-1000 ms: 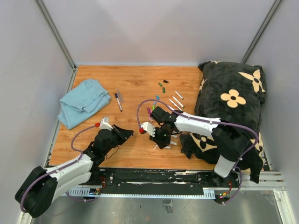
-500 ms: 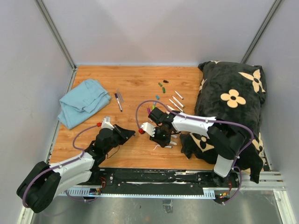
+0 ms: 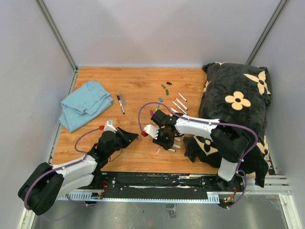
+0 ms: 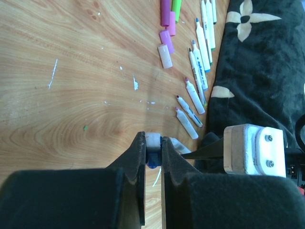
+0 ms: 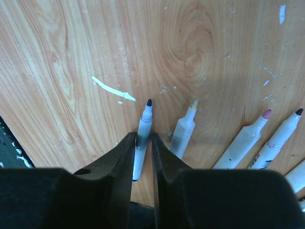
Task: Open the pen caps
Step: Place the pen at the center of the board.
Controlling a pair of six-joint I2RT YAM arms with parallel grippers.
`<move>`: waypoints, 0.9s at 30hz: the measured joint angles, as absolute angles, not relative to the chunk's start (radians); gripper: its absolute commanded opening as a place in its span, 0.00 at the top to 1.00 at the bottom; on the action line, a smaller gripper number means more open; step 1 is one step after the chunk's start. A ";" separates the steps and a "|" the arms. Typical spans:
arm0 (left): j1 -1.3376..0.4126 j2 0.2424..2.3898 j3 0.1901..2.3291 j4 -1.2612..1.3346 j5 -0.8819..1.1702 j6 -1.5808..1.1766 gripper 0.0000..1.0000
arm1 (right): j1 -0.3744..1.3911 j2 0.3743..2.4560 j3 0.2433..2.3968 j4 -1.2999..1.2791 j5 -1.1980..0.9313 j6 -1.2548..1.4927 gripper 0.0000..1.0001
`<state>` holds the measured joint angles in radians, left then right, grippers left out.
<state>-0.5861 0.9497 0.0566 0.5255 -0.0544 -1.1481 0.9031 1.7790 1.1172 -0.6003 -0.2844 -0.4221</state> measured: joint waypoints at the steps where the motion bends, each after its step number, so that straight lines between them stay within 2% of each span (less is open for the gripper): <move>1: -0.588 0.957 0.057 0.528 -0.055 -1.150 1.00 | 0.903 1.779 1.117 -0.600 -0.284 -0.422 0.77; 19: -0.669 1.231 0.191 0.537 -0.077 -1.168 1.00 | 0.903 1.774 1.121 -0.605 -0.284 -0.422 0.67; 27: -0.689 1.284 0.210 0.537 -0.099 -1.176 1.00 | 0.902 1.731 1.134 -0.620 -0.291 -0.424 0.64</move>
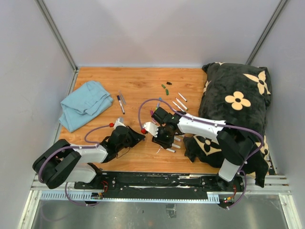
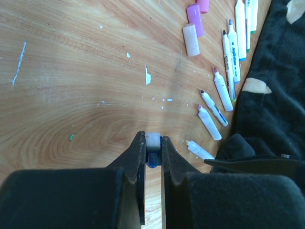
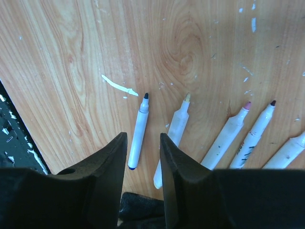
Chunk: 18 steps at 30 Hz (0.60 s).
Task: Open the pen caps
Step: Place the pen cap at the center of the board.
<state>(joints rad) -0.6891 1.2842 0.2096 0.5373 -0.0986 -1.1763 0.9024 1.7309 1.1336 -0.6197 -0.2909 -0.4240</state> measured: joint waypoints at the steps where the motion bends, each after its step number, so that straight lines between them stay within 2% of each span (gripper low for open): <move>1: -0.691 1.288 0.211 0.535 -0.102 -1.179 0.99 | 0.902 1.725 1.136 -0.621 -0.294 -0.425 0.63; 10: -0.698 1.326 0.237 0.527 -0.121 -1.191 0.95 | 0.889 1.683 1.140 -0.630 -0.318 -0.437 0.60; 18: -0.702 1.340 0.242 0.526 -0.123 -1.194 0.80 | 0.864 1.660 1.140 -0.635 -0.334 -0.445 0.59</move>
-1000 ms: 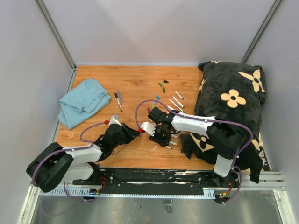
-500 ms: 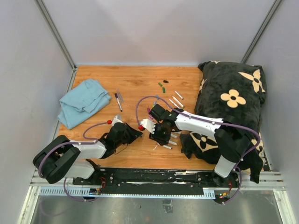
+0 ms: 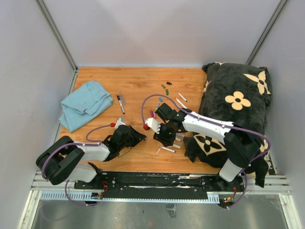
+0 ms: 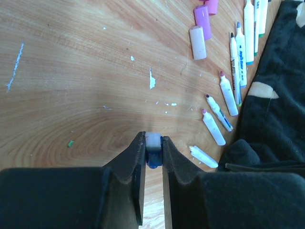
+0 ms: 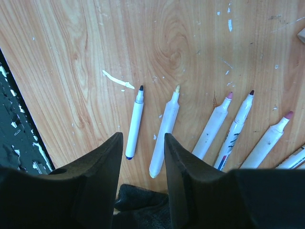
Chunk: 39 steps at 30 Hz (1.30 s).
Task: Open the pen caps
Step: Place the pen cap at the center of the board.
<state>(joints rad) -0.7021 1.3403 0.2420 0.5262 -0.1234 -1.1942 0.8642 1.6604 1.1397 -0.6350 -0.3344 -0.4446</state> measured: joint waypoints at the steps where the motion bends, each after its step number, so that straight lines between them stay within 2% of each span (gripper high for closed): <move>1: -0.702 1.343 0.242 0.526 -0.123 -1.195 0.79 | 0.863 1.658 1.140 -0.635 -0.336 -0.445 0.59; 5: -0.703 1.346 0.242 0.525 -0.127 -1.202 0.75 | 0.863 1.652 1.140 -0.635 -0.340 -0.446 0.58; 12: -0.703 1.346 0.242 0.525 -0.138 -1.216 0.58 | 0.852 1.642 1.140 -0.638 -0.348 -0.446 0.58; 22: -0.703 1.308 0.245 0.483 -0.171 -1.209 0.57 | 0.839 1.616 1.140 -0.638 -0.356 -0.446 0.58; 30: -0.704 1.113 0.326 0.327 -0.286 -0.978 0.18 | 0.812 1.572 1.140 -0.642 -0.377 -0.450 0.56; 32: -0.704 1.058 0.333 0.314 -0.316 -0.877 0.11 | 0.807 1.560 1.140 -0.642 -0.382 -0.452 0.55; 36: -0.680 0.984 0.333 0.295 -0.351 -0.711 0.08 | 0.797 1.535 1.140 -0.643 -0.395 -0.458 0.55; 39: -0.590 0.976 0.342 0.287 -0.342 -0.625 0.09 | 0.789 1.529 1.140 -0.643 -0.401 -0.465 0.55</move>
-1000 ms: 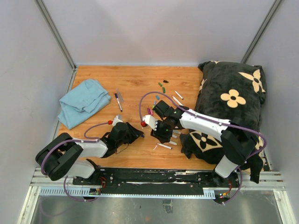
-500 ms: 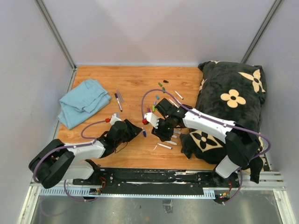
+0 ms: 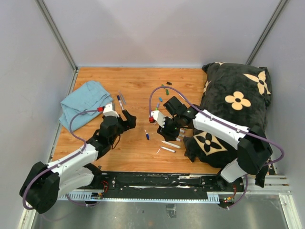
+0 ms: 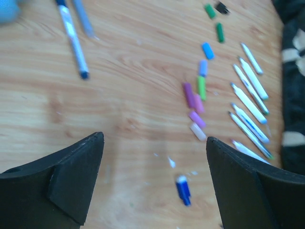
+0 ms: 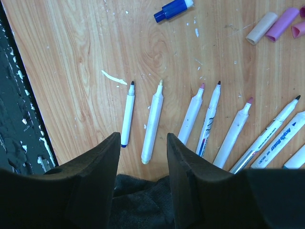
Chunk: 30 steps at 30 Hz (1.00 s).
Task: Open the pen caps
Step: Place the pen cap at the center of the board, then pick up the pen from the center of the board.
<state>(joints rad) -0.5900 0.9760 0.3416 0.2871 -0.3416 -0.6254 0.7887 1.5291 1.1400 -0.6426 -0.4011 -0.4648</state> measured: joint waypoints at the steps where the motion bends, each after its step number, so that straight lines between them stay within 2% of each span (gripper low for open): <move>1: -0.557 0.988 0.354 0.281 -0.339 -0.603 0.10 | 0.786 1.529 1.140 -0.643 -0.402 -0.467 0.55; 6: -0.450 1.135 0.501 0.227 -0.337 -0.525 0.12 | 0.785 1.529 1.140 -0.648 -0.405 -0.472 0.55; 7: -0.432 1.193 0.559 0.207 -0.339 -0.510 0.16 | 0.785 1.529 1.140 -0.649 -0.406 -0.473 0.55; 11: -0.384 1.401 0.740 0.129 -0.358 -0.480 0.51 | 0.784 1.529 1.140 -0.650 -0.416 -0.473 0.55; 12: -0.376 1.442 0.772 0.113 -0.365 -0.480 0.57 | 0.784 1.529 1.140 -0.651 -0.418 -0.473 0.55; 17: -0.336 1.654 0.912 0.010 -0.386 -0.467 0.57 | 0.784 1.529 1.140 -0.653 -0.421 -0.473 0.55; 27: -0.300 1.809 1.023 -0.051 -0.369 -0.453 0.57 | 0.784 1.529 1.140 -0.653 -0.427 -0.474 0.55; 28: -0.300 1.820 1.029 -0.052 -0.366 -0.452 0.58 | 0.784 1.529 1.140 -0.653 -0.427 -0.474 0.55; 30: -0.300 1.840 1.040 -0.059 -0.365 -0.451 0.69 | 0.784 1.529 1.140 -0.653 -0.427 -0.474 0.55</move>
